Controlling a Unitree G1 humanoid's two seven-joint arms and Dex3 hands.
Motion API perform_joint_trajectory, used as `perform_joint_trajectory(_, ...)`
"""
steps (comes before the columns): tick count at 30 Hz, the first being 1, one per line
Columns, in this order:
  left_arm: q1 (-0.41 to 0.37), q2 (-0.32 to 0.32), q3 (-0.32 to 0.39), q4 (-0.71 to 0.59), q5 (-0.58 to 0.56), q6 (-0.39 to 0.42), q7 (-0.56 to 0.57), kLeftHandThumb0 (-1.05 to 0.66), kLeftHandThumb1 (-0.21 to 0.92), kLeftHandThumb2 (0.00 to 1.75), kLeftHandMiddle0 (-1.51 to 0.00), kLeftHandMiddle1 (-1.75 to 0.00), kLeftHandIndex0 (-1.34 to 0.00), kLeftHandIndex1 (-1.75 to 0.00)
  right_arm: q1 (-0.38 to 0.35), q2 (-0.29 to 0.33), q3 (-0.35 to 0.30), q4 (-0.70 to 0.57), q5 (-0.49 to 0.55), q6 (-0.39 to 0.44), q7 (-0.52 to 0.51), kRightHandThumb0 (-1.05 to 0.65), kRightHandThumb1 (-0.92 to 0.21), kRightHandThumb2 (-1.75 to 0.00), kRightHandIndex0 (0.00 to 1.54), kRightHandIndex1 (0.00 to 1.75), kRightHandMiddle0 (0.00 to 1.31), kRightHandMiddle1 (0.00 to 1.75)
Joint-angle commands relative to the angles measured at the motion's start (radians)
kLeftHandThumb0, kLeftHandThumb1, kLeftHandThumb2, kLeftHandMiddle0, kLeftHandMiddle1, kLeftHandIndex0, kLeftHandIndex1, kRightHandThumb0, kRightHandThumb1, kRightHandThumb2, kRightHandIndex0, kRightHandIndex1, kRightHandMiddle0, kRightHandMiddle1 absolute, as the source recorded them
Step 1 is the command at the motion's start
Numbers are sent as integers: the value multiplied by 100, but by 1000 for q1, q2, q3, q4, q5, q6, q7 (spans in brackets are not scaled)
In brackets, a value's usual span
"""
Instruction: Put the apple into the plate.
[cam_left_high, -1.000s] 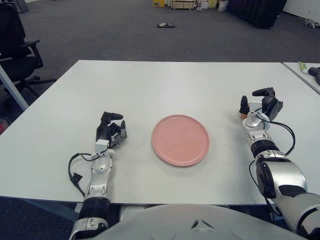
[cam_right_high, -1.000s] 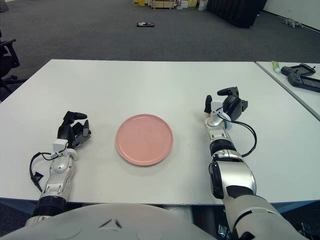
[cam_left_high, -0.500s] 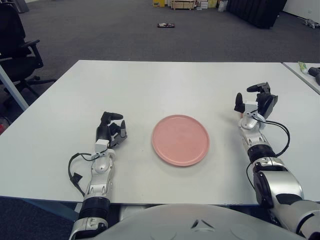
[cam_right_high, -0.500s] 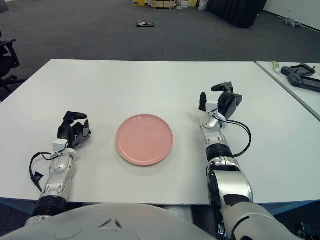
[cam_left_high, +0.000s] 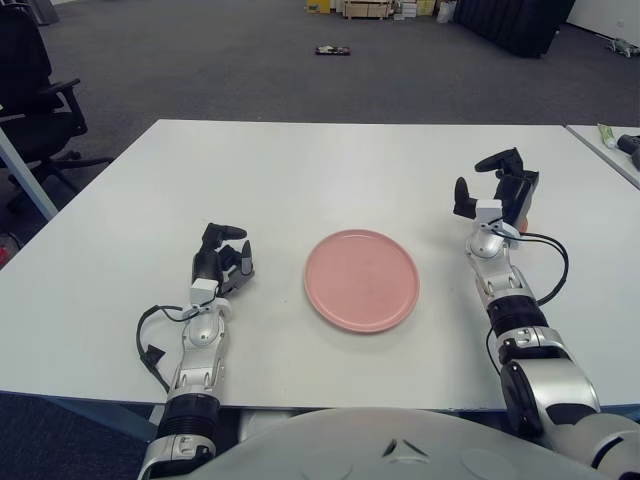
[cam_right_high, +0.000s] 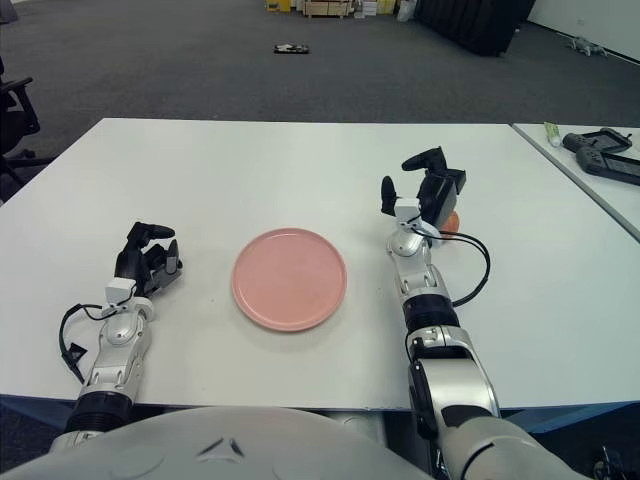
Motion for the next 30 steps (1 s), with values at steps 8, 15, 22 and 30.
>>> perform_joint_trajectory(8,10,10,5,30,6,22,2,-39,63,93,-80,-175,-37,-175,-3,-34,-29,29,7,138,83,-19,-40,-115,37,152,24,141)
perform_joint_trajectory(15,15,5,6,17,5,35,6,-39,63,93,-80,-175,-38,-175,-18,-4,-74,18,41,343,107,-60,-50,-87,2,58,2,44)
perform_joint_trajectory(22,17,5,6,13,2,39,1,-39,63,93,-79,-175,-38,-175,-21,-13,-99,102,47,441,109,-89,-64,-52,0,5,0,4)
perform_joint_trajectory(30,20,7,4,10,16,45,11,-39,64,92,-80,-175,-37,-175,-65,-28,-81,244,14,458,67,-100,-69,-34,0,0,0,0)
